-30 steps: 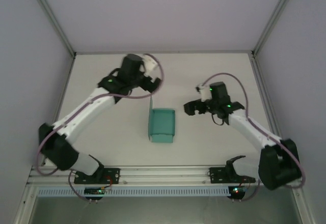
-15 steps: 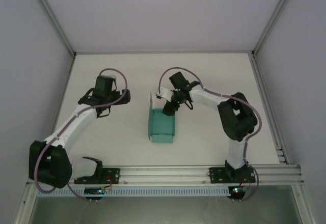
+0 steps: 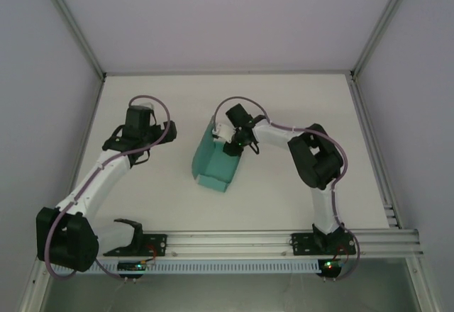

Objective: Assemble paper box

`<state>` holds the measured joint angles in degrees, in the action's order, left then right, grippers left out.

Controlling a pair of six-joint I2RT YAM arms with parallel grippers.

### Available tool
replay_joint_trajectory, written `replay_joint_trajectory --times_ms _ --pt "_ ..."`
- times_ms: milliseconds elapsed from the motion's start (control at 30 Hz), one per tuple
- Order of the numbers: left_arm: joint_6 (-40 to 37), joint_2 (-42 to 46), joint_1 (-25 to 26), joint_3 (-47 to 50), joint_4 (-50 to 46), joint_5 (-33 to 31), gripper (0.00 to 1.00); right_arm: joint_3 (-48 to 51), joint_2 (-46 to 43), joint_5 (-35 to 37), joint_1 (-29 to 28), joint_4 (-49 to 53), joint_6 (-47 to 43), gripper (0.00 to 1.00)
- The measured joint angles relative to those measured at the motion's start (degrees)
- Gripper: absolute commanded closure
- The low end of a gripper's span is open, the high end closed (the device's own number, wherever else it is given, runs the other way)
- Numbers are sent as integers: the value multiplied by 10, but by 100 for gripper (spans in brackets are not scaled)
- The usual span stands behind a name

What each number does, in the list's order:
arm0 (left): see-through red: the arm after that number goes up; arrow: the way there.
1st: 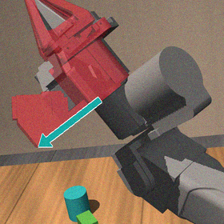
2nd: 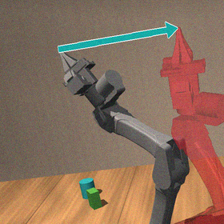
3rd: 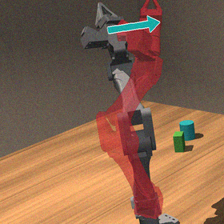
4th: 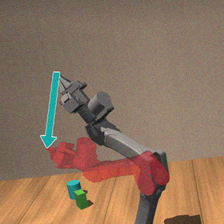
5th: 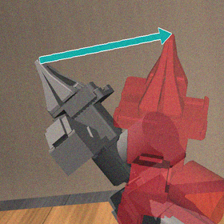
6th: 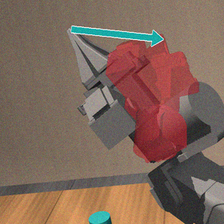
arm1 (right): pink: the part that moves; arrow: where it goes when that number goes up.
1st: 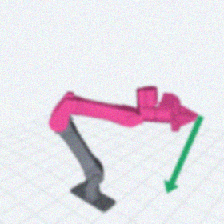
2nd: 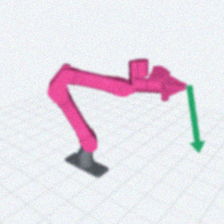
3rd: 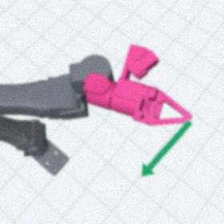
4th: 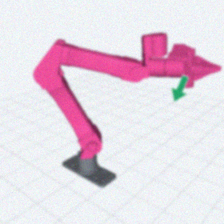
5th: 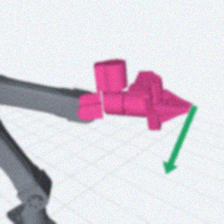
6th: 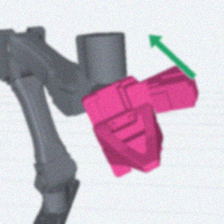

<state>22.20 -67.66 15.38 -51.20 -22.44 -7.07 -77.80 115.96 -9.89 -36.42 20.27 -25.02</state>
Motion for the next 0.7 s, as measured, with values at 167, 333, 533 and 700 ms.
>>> replay_joint_trajectory --times_ms 167,333,533,700 --pt "9 -16 0 -1 5 0 1 38 -30 131 0 -7 192 88" --pt "17 -54 0 -16 -2 1 0 66 -54 237 -5 42 425 87" --pt "21 -89 -4 -13 15 100 5 94 -74 302 -38 94 576 87" --pt "65 -155 -4 45 132 288 26 94 -75 316 -51 113 619 86"
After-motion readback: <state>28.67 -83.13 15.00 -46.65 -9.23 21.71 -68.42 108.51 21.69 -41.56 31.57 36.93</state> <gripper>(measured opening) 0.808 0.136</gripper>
